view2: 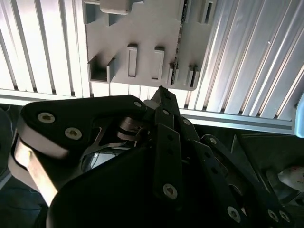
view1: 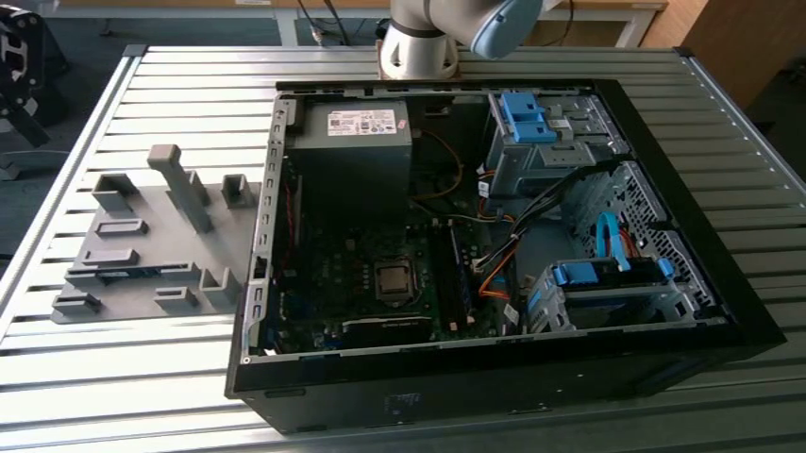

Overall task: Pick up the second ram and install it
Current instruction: 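Pick up the second ram and move it above second insertion slot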

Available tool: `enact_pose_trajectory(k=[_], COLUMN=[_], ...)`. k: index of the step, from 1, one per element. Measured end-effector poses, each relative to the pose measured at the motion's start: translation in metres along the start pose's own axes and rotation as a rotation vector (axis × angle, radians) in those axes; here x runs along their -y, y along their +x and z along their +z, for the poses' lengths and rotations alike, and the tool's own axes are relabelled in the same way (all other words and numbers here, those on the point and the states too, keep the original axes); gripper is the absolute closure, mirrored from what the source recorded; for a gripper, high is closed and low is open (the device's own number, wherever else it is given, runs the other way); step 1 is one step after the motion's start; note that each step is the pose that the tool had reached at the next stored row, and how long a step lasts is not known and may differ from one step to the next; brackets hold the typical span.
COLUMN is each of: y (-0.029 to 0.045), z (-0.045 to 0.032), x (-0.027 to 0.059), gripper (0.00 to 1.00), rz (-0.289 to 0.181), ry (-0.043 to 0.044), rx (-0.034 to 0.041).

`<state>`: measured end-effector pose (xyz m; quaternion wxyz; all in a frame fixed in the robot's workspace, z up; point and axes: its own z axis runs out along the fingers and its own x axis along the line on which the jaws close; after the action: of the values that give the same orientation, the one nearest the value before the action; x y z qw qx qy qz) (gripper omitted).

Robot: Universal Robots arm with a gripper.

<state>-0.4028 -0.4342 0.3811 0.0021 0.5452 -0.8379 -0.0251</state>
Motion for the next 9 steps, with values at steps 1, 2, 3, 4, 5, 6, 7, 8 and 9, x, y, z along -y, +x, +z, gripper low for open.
enact_pose_trajectory(k=[1, 2, 3, 4, 5, 6, 7, 8, 9], y=[0.0000, 0.0001, 0.0001, 0.0001, 0.0002, 0.0002, 0.0002, 0.0003, 0.0003], z=[0.0000, 0.0000, 0.0000, 0.0000, 0.0000, 0.0000, 0.0000, 0.0000, 0.0000], x=[-0.0001, -0.0001, -0.0002, -0.0003, -0.0003, -0.0004, -0.0005, -0.0006, -0.0007], gripper=[0.89, 0.89, 0.89, 0.89, 0.89, 0.89, 0.89, 0.89, 0.89], rz=[-0.014, -0.029, -0.043, -0.057, -0.071, -0.086, -0.100, -0.115, -0.129], ry=[-0.0003, -0.0006, -0.0010, -0.0013, -0.0016, -0.0020, -0.0023, -0.0027, -0.0030], rx=[-0.0006, -0.0012, -0.0019, -0.0025, -0.0032, -0.0038, -0.0045, -0.0051, -0.0057])
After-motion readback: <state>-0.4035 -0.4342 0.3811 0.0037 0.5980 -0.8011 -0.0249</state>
